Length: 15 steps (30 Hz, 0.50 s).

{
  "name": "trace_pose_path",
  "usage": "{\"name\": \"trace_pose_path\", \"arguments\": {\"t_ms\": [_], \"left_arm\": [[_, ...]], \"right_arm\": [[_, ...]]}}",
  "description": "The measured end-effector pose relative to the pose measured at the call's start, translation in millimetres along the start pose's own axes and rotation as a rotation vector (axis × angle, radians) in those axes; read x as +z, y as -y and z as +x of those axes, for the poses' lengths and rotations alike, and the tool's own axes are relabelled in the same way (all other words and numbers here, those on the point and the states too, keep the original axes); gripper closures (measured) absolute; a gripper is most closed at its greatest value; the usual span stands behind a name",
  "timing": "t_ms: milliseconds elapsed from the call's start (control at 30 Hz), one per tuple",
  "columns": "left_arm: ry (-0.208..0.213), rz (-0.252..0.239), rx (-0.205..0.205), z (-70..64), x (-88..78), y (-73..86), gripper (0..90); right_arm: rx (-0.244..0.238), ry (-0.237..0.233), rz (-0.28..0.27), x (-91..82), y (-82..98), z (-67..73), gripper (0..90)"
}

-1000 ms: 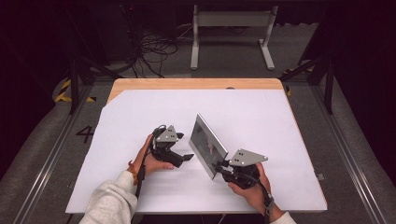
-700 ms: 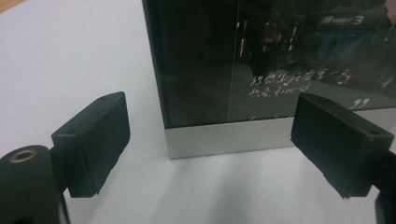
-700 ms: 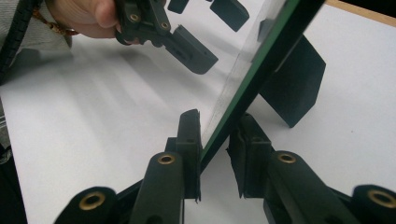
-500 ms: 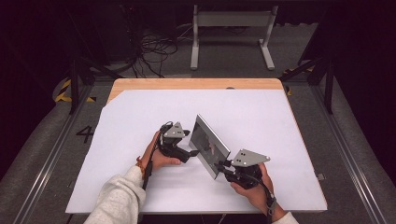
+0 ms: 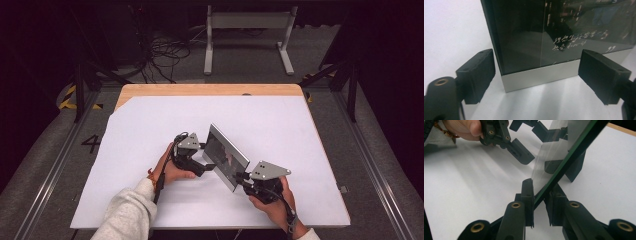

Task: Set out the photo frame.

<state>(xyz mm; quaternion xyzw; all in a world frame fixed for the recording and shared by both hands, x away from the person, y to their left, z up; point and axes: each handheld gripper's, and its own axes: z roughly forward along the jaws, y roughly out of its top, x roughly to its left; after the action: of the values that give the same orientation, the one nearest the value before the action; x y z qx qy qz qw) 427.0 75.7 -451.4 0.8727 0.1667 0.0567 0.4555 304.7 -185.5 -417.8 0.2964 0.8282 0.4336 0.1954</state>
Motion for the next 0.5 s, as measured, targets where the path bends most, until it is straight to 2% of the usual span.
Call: {"name": "trace_pose_path", "arguments": {"t_ms": [33,167,233,500], "left_arm": [[-0.006,-0.003,0.000,0.3,-0.5,-0.1,15.7],[0.018,-0.001,0.002,-0.9,-0.4,-0.3,18.2],[0.010,0.008,0.010,-2.1,-0.5,-0.9,18.9],[0.039,0.017,-0.001,0.0,-8.3,2.9,24.2]], "right_arm": [[0.000,-0.004,-0.001,0.0,0.1,-0.6,77.9],[0.006,-0.007,0.000,-0.2,0.1,-1.4,78.1],[0.006,-0.009,0.002,-0.1,0.1,-2.1,78.2],[0.028,0.000,-0.010,-0.7,2.6,-7.2,78.8]]}}
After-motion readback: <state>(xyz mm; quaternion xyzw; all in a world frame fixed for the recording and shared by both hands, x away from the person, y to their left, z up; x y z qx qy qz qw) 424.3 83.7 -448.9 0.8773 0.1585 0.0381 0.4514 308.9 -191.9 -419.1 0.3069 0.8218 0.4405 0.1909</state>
